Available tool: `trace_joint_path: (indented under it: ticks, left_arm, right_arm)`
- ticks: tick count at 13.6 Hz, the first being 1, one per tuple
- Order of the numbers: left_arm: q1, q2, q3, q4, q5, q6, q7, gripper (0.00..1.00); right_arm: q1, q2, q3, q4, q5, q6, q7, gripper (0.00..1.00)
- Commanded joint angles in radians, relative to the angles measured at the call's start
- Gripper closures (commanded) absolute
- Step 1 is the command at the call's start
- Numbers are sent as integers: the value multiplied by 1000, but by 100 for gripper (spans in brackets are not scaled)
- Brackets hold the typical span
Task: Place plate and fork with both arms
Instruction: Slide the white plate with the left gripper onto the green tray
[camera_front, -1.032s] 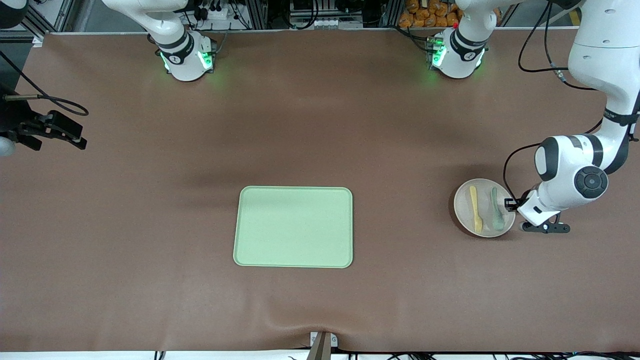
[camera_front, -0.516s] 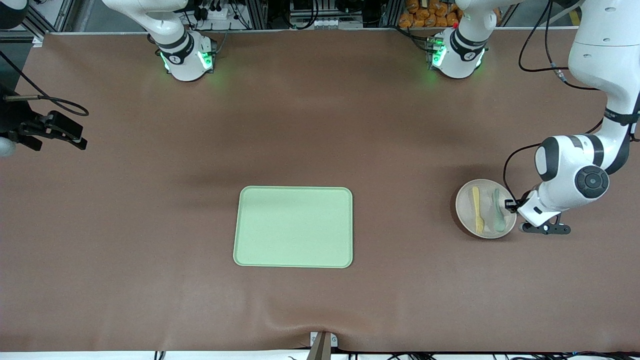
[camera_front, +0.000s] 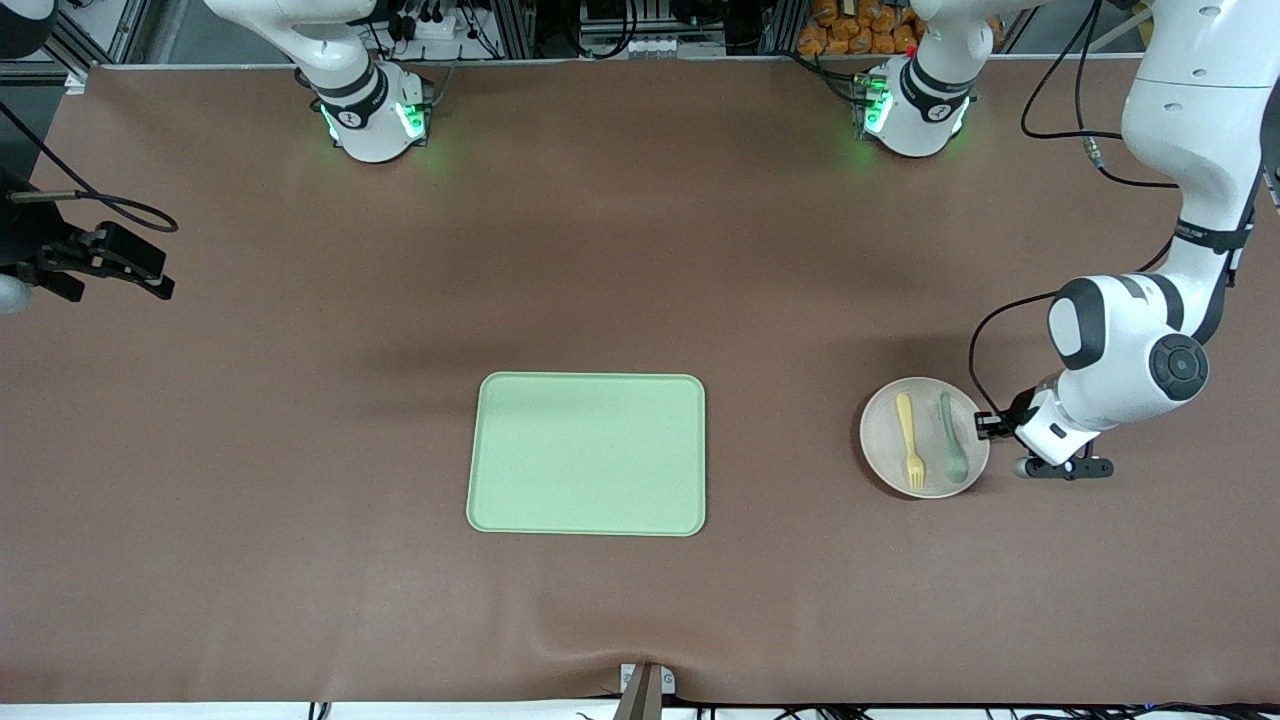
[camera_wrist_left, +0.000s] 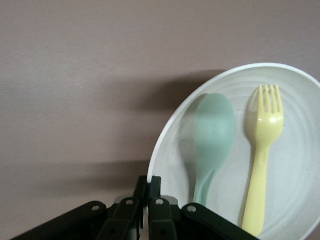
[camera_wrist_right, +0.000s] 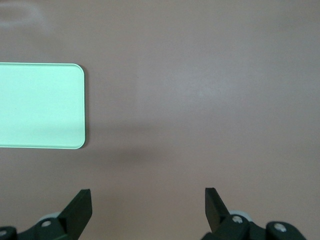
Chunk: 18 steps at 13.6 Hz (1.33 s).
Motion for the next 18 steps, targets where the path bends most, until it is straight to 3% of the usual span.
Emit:
trace_joint_path:
  ticks: [1, 6, 10, 12, 18]
  left_arm:
    - [8, -7, -35, 16, -59, -2, 2, 100]
    - [8, -7, -73, 68, -184, -25, 6, 100]
    - [7, -7, -128, 94, -221, -25, -13, 100]
    - [-27, -4, -141, 104, -231, -26, -63, 100]
    - [-272, 54, -138, 212, -226, -26, -374, 100]
  right_arm:
    - [-3, 8, 2, 18, 5, -11, 7, 0]
    - [-5, 9, 2, 18, 5, -9, 7, 0]
    - [-6, 9, 2, 18, 5, -9, 7, 0]
    - [-6, 9, 2, 18, 5, -9, 5, 0]
    - [-8, 40, 2, 24, 1, 3, -4, 0]
